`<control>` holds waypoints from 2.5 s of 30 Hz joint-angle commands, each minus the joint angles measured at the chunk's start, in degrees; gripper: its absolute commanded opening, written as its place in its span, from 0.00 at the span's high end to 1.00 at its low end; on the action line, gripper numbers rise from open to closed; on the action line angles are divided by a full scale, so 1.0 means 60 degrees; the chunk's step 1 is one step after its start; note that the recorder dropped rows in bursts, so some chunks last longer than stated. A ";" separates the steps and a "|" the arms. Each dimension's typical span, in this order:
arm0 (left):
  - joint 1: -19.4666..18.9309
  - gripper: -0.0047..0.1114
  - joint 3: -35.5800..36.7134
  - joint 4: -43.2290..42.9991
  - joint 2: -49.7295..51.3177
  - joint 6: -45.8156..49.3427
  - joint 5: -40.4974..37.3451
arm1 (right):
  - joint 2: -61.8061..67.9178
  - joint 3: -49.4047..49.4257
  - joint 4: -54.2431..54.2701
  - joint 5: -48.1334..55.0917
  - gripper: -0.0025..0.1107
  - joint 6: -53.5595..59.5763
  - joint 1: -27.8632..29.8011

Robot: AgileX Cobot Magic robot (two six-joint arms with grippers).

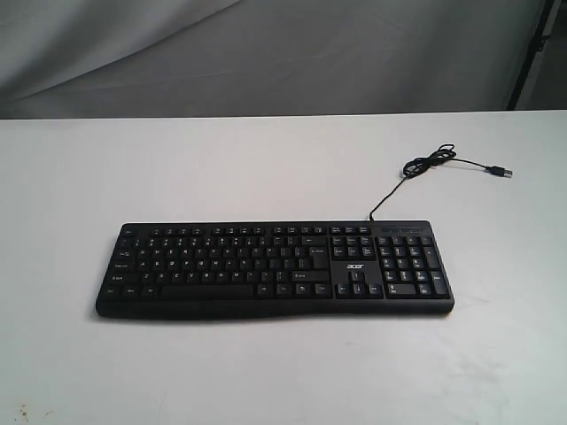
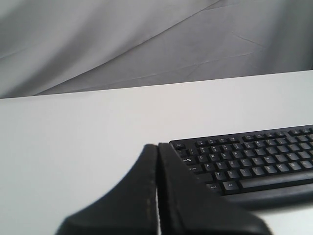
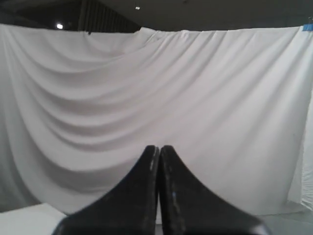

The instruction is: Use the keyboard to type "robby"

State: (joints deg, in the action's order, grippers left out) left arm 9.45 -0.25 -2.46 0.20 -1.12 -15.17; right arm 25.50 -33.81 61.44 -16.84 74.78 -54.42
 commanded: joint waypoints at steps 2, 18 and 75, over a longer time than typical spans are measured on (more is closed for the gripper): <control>0.0061 0.96 0.0041 -0.0045 -0.0033 -0.0026 0.0051 | -0.0993 0.0098 0.0188 -0.0097 0.98 -0.0055 -0.0035; 0.0061 0.96 0.0041 -0.0045 -0.0033 -0.0026 0.0051 | -0.2016 0.0106 0.0912 -0.0043 0.98 -0.0055 0.0128; 0.0061 0.96 0.0041 -0.0045 -0.0033 -0.0026 0.0051 | -0.4250 0.5636 -0.0275 0.1822 0.98 -1.2464 0.8542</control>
State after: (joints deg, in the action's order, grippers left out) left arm 9.45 -0.25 -2.46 0.20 -1.12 -15.17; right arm 0.33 -0.22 68.89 -7.94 -1.06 -3.35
